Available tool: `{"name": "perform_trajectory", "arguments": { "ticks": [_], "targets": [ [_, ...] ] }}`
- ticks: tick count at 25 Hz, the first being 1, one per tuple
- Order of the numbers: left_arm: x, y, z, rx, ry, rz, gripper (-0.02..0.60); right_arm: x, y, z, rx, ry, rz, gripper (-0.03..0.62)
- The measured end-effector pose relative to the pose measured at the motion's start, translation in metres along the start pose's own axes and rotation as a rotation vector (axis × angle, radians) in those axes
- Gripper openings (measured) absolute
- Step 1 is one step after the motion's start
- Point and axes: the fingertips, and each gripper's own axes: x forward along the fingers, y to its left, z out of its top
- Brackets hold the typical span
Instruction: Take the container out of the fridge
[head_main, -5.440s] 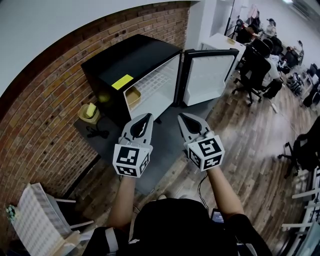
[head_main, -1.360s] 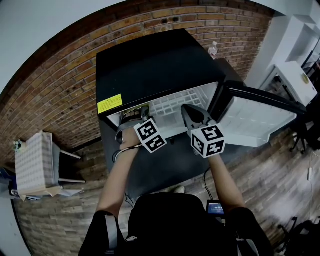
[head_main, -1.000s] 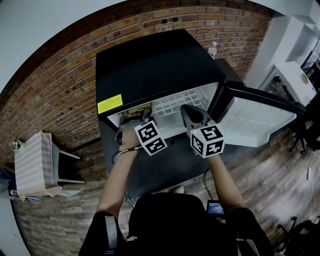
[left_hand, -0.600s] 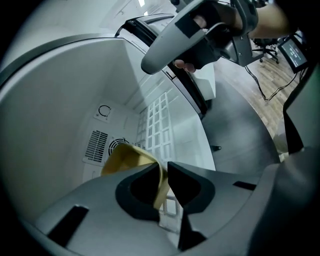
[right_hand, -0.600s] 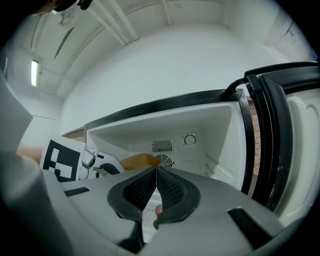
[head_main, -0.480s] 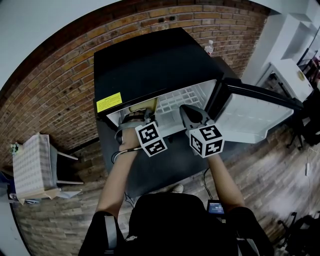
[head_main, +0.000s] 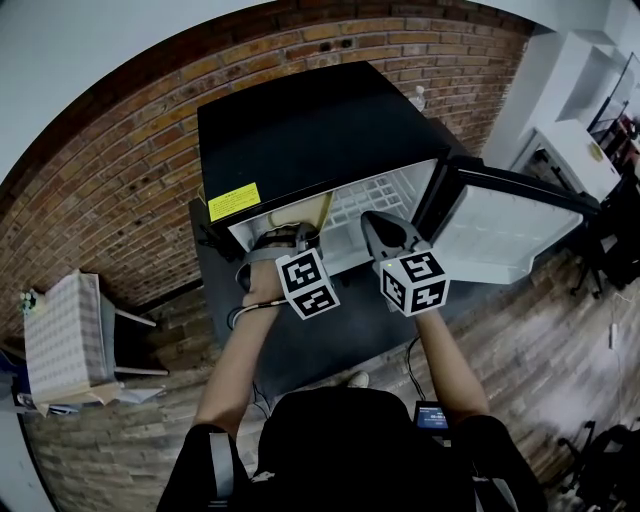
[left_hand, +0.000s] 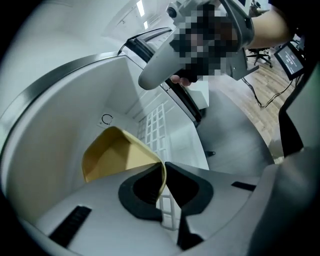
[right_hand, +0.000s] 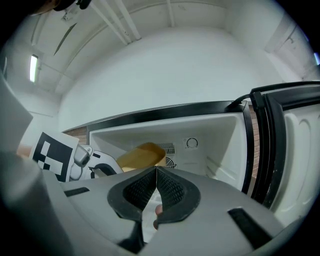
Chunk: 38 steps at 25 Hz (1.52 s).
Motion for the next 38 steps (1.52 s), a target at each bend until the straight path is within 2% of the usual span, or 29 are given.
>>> {"name": "perform_trajectory", "arguments": {
  "ticks": [13,18,38],
  "targets": [
    [-0.032,-0.012,0.006,0.015,-0.104,-0.039,0.035,-0.015,0.035,0.008,-0.01,-0.01,-0.062,0.04],
    [-0.05,-0.02,0.009,0.034,-0.141,-0.032,0.035,-0.026,0.05,0.007,-0.013,-0.009,-0.096,0.04],
    [-0.115,-0.066,-0.018,0.089,-0.21,-0.048,0.035,-0.078,0.125,0.0,-0.025,-0.008,-0.182,0.041]
  ]
}}
